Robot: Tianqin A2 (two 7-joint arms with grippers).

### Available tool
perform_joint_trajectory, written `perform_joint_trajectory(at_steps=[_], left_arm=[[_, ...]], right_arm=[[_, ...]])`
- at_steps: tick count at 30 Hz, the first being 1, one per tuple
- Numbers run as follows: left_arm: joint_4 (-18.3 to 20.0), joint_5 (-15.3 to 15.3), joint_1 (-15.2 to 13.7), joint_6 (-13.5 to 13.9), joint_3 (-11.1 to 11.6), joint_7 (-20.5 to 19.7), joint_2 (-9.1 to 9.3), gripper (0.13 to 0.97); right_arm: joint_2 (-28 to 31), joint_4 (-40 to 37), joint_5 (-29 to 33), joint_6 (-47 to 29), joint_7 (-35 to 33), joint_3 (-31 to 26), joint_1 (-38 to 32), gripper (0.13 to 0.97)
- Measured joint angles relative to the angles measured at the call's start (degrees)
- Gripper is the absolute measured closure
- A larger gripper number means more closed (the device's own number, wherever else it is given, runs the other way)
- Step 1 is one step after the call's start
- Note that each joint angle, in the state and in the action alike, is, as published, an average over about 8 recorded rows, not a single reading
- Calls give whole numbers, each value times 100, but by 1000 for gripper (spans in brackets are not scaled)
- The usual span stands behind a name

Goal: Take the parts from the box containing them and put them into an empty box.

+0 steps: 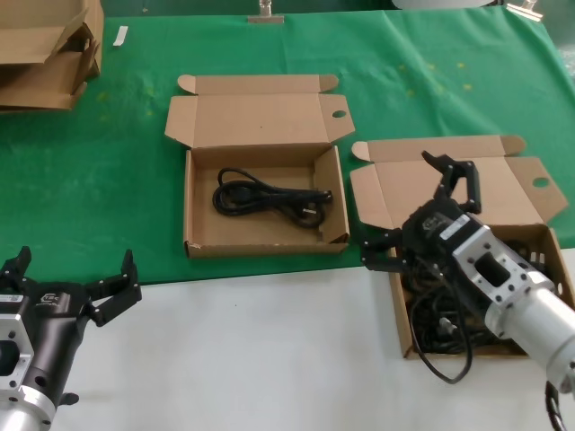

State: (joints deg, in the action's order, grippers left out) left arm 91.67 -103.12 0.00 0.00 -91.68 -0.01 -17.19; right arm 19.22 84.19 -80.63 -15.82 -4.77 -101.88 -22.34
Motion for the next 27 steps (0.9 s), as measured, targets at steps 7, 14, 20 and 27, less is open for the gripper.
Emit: perform_joint_trajectory(at_steps=[7, 14, 20, 27], left_arm=[[0, 0, 0, 0, 0, 1, 0, 132], [0, 0, 0, 0, 0, 2, 0, 132], [0, -1, 0, 0, 0, 2, 0, 132], [0, -1, 0, 0, 0, 2, 0, 132]], right_arm=[[-39, 143, -431, 303, 92, 196, 428, 129], [-78, 288, -867, 609, 184, 393, 861, 129], [-112, 413, -1242, 873, 264, 564, 1236, 129], [-151, 557, -1675, 1178, 355, 760, 1664, 129]])
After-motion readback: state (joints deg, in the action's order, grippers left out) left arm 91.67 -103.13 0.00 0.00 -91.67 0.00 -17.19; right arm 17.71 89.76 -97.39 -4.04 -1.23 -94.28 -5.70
